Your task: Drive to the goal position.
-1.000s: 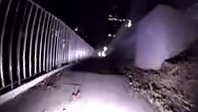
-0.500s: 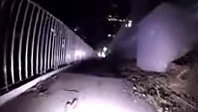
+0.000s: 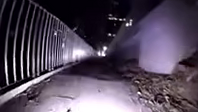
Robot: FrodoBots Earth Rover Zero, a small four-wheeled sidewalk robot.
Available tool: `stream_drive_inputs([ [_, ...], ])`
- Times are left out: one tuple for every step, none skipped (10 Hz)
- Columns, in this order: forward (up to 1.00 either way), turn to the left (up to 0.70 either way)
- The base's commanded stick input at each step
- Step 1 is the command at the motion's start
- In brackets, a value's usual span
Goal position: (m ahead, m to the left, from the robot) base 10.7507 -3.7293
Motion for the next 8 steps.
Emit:
stream_drive_inputs([
  [0.50, 0.00],
  [0.50, 0.00],
  [0.50, 0.00],
  [0.50, 0.00],
  [0.50, 0.00],
  [0.50, 0.00],
  [0.50, 0.00],
  [0.50, 0.00],
])
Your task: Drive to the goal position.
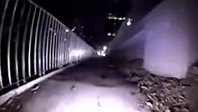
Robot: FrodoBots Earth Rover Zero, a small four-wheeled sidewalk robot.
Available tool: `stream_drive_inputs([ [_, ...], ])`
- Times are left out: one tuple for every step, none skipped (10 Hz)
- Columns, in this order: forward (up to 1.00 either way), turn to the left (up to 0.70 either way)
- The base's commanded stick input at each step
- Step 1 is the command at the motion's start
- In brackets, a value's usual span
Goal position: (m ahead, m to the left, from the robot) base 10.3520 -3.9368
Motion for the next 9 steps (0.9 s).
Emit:
stream_drive_inputs([
  [0.50, 0.00],
  [0.50, 0.00],
  [0.50, 0.00],
  [0.50, 0.00],
  [0.50, 0.00],
  [0.50, 0.00],
  [0.50, 0.00],
  [0.50, 0.00],
  [0.50, 0.00],
])
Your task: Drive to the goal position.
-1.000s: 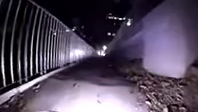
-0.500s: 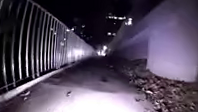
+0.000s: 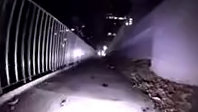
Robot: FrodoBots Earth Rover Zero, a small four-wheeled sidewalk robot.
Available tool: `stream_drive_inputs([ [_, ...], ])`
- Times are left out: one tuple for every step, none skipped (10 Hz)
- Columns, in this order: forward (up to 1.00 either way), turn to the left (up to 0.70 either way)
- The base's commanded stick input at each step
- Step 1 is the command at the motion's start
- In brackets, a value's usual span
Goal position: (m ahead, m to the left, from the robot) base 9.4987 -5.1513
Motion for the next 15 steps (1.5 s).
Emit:
stream_drive_inputs([
  [0.50, 0.00],
  [0.50, 0.00],
  [0.50, 0.00],
  [0.50, 0.00],
  [0.50, 0.00],
  [0.50, 0.00],
  [0.50, 0.00],
  [0.50, 0.00],
  [0.50, 0.00],
  [0.50, 0.00],
  [0.50, 0.00],
  [0.50, 0.00],
  [0.50, 0.00],
  [0.50, 0.00],
  [0.50, 0.00],
])
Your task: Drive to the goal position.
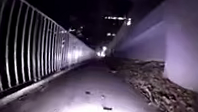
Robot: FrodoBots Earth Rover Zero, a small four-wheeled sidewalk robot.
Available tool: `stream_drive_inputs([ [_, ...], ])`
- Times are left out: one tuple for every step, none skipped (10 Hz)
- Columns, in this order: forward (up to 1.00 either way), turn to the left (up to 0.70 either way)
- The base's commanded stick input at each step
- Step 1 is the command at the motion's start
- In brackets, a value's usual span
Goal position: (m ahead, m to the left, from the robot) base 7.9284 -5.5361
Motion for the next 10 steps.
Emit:
stream_drive_inputs([
  [0.50, 0.00],
  [0.50, 0.00],
  [0.50, 0.00],
  [0.50, 0.00],
  [0.50, 0.00],
  [0.50, 0.00],
  [0.50, 0.00],
  [0.50, 0.00],
  [0.50, 0.00],
  [0.50, 0.00],
])
